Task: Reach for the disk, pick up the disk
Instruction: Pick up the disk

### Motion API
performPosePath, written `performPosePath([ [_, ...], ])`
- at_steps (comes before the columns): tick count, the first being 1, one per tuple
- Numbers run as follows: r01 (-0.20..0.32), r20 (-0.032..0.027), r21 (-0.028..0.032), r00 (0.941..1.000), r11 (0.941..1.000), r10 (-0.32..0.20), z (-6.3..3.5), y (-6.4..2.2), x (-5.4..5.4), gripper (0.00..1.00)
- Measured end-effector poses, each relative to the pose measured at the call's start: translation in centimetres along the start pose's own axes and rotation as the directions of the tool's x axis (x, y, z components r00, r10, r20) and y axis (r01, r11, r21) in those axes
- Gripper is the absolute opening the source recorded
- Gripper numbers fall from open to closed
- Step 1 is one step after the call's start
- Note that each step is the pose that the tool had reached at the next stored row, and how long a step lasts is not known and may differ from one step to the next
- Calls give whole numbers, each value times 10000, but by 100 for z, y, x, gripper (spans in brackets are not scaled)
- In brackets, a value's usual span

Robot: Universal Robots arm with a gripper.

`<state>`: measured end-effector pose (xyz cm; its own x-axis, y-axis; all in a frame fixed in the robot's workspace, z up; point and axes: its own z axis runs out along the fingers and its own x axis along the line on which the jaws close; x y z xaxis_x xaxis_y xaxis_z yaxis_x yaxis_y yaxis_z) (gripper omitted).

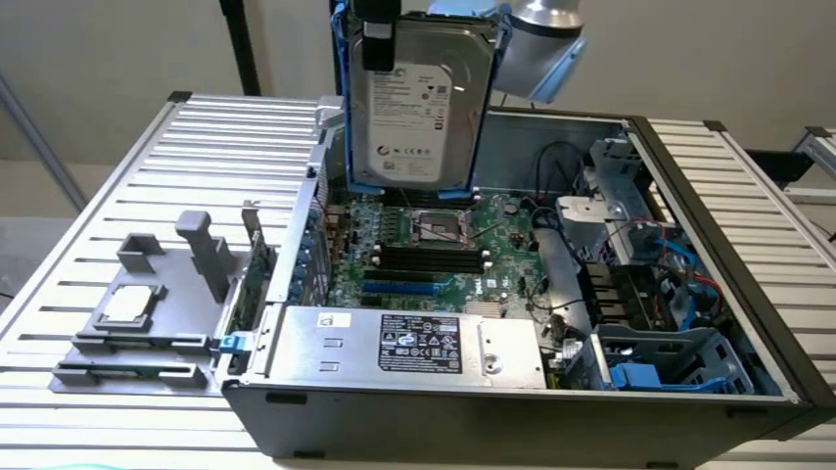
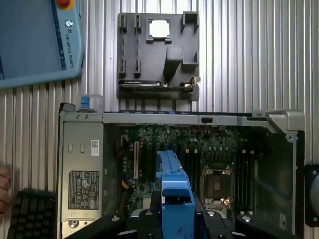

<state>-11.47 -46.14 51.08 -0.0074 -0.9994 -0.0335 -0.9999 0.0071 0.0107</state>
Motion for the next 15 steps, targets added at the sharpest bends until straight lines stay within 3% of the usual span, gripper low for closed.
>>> performPosePath([
  [15, -1, 0, 0, 10000, 10000, 1, 4, -683, 205, 33],
])
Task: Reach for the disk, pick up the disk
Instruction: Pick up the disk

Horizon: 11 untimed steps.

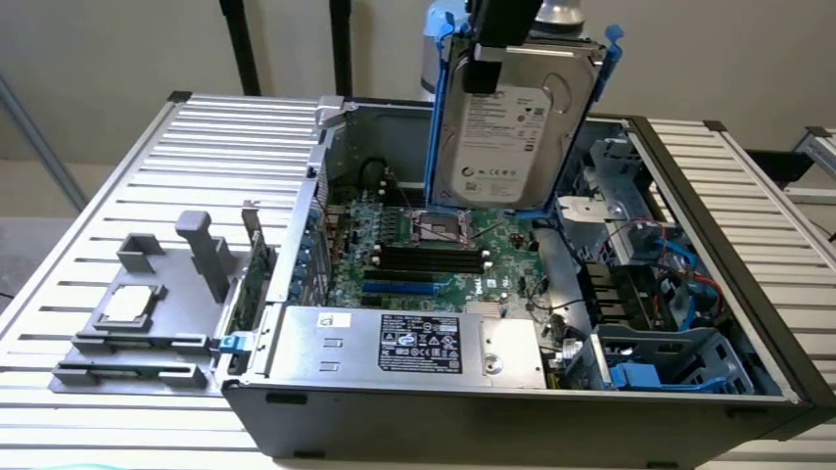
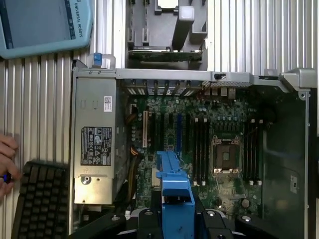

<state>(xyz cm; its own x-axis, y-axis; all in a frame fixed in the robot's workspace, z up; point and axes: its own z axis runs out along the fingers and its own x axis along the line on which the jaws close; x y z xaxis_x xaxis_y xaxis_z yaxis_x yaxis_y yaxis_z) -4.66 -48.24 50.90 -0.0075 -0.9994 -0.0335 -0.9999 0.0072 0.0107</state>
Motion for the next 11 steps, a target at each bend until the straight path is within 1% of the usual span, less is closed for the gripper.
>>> performPosePath([
  [5, 1, -1, 0, 10000, 10000, -1, 0, -224, 85, 33],
  [8, 1, -1, 0, 10000, 10000, -1, -2, -329, 150, 33],
  [11, 1, -1, 0, 10000, 10000, -1, -6, -407, 233, 33],
])
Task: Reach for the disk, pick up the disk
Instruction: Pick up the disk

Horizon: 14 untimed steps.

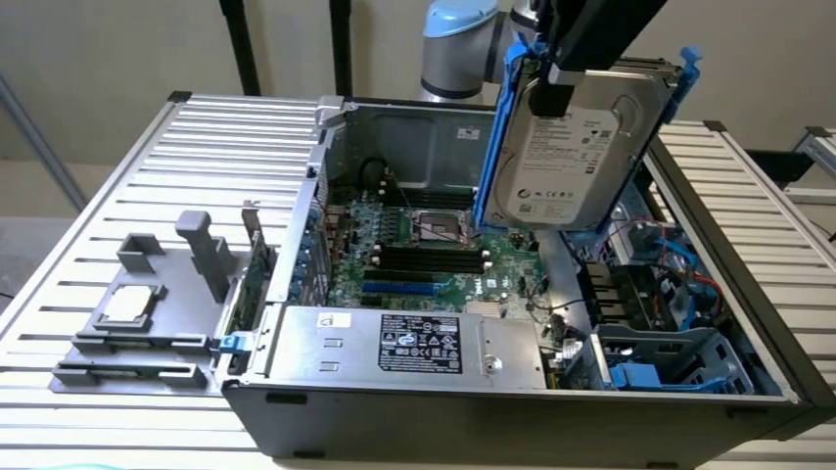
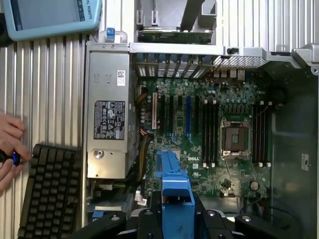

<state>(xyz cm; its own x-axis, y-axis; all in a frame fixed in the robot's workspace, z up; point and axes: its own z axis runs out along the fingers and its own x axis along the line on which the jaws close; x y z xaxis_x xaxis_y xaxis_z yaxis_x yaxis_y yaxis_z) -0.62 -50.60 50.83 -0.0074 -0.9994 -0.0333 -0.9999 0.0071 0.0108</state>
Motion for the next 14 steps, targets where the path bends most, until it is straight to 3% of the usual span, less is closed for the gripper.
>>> performPosePath([
  [14, 0, 0, -4, 10000, 10000, 0, -19, -162, 518, 33],
])
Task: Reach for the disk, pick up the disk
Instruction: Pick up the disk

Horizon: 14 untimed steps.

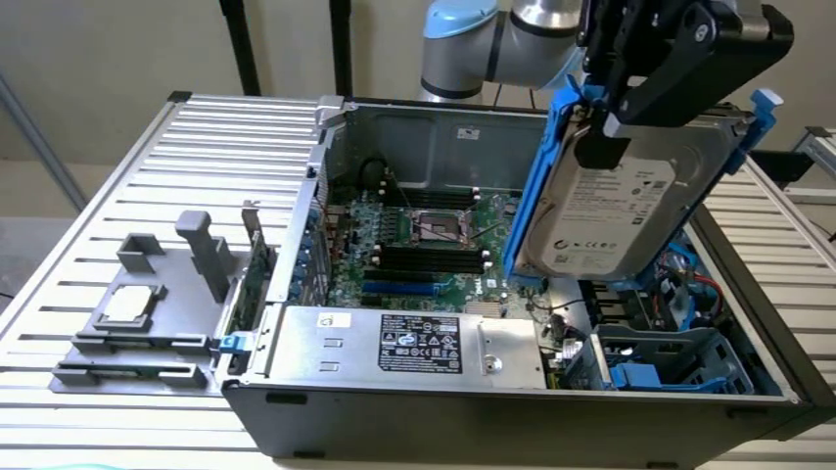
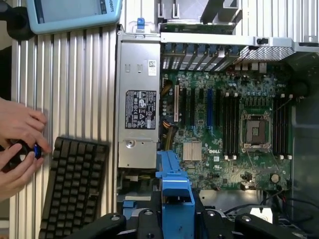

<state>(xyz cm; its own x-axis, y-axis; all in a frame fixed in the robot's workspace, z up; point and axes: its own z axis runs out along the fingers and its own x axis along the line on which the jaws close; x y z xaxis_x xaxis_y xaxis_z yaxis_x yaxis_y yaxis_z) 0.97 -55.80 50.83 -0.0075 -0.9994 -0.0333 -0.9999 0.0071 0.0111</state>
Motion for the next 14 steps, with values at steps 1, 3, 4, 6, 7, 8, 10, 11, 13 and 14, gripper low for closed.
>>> performPosePath([
  [1, 0, 1, -1, 10000, 10000, 0, -1, -11, 38, 33],
  [3, 0, 0, -3, 10000, 10000, 0, -4, -34, 112, 33],
  [4, 0, 0, -4, 10000, 10000, 0, -5, -50, 148, 33],
  [6, 0, 0, -6, 10000, 10000, 0, -8, -85, 211, 33],
  [7, 0, -1, -6, 10000, 10000, 0, -10, -106, 240, 33],
  [8, 0, 0, -6, 10000, 10000, 0, -10, -130, 268, 33],
  [10, 0, 1, -6, 10000, 10000, 0, -12, -189, 313, 33],
  [11, 0, 3, -7, 10000, 10000, 0, -13, -225, 328, 33],
  [13, 0, 18, -7, 10000, 10000, 0, -14, -304, 348, 33],
  [14, -1, 29, -7, 10000, 10000, 1, -15, -348, 356, 33],
])
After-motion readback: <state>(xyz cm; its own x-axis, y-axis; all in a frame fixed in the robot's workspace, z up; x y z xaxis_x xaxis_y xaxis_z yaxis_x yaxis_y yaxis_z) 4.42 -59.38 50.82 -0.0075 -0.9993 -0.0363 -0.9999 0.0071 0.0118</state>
